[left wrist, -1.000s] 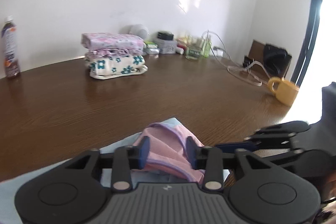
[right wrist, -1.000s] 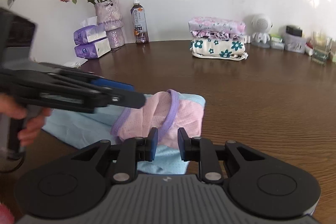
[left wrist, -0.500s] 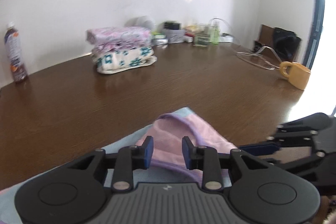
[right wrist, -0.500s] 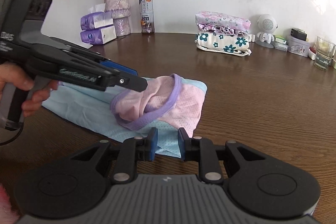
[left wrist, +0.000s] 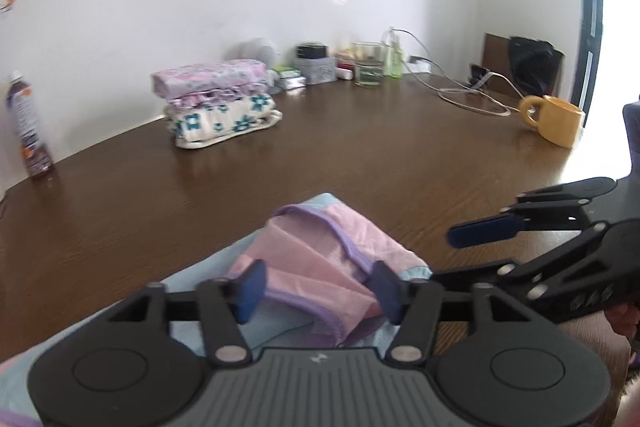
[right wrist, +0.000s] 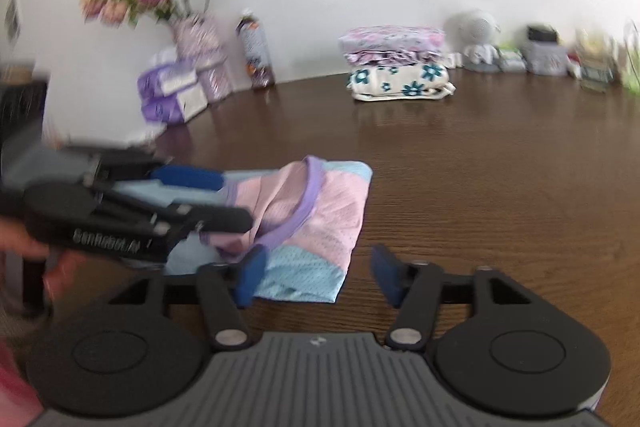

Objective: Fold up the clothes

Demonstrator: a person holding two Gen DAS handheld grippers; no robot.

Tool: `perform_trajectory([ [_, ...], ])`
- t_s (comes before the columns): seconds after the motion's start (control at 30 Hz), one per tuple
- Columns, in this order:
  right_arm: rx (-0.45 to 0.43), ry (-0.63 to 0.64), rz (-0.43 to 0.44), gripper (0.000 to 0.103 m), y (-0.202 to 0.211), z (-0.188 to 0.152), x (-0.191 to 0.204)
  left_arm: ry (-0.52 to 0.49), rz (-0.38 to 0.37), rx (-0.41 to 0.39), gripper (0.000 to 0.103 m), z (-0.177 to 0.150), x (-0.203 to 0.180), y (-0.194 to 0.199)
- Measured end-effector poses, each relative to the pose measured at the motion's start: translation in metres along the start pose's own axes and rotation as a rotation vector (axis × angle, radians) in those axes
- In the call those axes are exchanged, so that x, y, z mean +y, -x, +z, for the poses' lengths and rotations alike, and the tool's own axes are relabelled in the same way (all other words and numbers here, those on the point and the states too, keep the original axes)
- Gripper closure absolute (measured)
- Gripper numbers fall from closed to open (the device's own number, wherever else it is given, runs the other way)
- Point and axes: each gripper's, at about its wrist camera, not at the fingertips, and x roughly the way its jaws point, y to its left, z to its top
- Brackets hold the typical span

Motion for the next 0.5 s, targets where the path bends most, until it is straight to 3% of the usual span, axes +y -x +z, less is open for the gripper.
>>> perform_trajectory([
  [0.07, -0.007, -0.047, 0.018, 0.021, 0.001, 0.001, -0.004, 0.049, 0.005, -0.021, 0.019, -0.004, 0.004, 0.005],
  [0.13, -0.014, -0.094, 0.036, 0.012, 0.001, 0.001, -0.008, 0.113, -0.002, -0.046, 0.014, -0.01, 0.01, 0.011],
  [0.17, -0.018, -0.118, 0.045, 0.002, 0.002, 0.001, -0.01, 0.147, -0.008, -0.058, 0.013, -0.013, 0.013, 0.014],
  [0.33, -0.036, -0.227, 0.078, 0.0, 0.003, 0.003, -0.017, 0.272, 0.006, -0.106, 0.006, -0.029, 0.021, 0.029],
  [0.5, -0.036, -0.187, -0.105, 0.0, 0.0, 0.008, 0.001, 0.341, 0.099, -0.113, 0.004, -0.039, 0.021, 0.039],
])
